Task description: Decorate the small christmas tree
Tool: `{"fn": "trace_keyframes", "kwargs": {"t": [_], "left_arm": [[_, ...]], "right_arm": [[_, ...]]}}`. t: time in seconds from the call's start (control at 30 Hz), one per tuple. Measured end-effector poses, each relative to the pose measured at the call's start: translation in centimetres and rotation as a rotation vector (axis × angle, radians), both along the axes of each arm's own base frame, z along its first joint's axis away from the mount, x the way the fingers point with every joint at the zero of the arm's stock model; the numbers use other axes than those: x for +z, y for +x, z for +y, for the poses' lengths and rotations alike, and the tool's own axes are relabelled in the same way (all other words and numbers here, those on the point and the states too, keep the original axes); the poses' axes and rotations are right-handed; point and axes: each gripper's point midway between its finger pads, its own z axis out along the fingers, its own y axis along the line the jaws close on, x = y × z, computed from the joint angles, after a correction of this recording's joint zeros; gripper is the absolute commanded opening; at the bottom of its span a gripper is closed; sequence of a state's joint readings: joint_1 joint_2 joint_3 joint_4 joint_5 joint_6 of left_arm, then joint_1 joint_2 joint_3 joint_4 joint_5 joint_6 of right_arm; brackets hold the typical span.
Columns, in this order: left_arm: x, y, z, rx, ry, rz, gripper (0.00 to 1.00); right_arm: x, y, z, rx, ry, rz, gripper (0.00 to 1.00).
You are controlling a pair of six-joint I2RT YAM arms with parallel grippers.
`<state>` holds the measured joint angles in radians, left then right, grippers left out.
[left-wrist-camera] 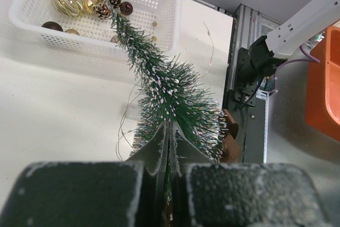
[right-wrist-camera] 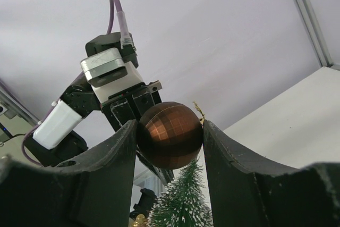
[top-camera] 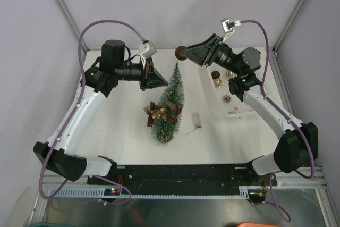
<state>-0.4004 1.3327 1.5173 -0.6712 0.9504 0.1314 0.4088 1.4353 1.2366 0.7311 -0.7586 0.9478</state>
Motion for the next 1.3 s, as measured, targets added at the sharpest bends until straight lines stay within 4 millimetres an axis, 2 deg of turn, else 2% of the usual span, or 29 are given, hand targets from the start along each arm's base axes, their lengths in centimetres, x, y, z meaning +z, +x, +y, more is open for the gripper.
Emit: {"fn": "trace_keyframes", "kwargs": {"t": [0.43,0.87,1.3], "left_arm": [[0.0,0.0,0.0,0.003,0.002,0.0,0.0],[-0.4,0.2,0.1,0.012,0.009,0.004,0.0],[-0.5,0.4,0.1,0.024,0.016,0.001,0.0]], "right_arm": [[-1.1,0.5,0.1,-0.02,-0.042,0.017,0.33],[0.1,-0.6,-0.3,-0.02,-0.034,-0.014,0.33],[-0.1,-1.2,0.0,-0.013,-0.051,-0.012,0.32]]}}
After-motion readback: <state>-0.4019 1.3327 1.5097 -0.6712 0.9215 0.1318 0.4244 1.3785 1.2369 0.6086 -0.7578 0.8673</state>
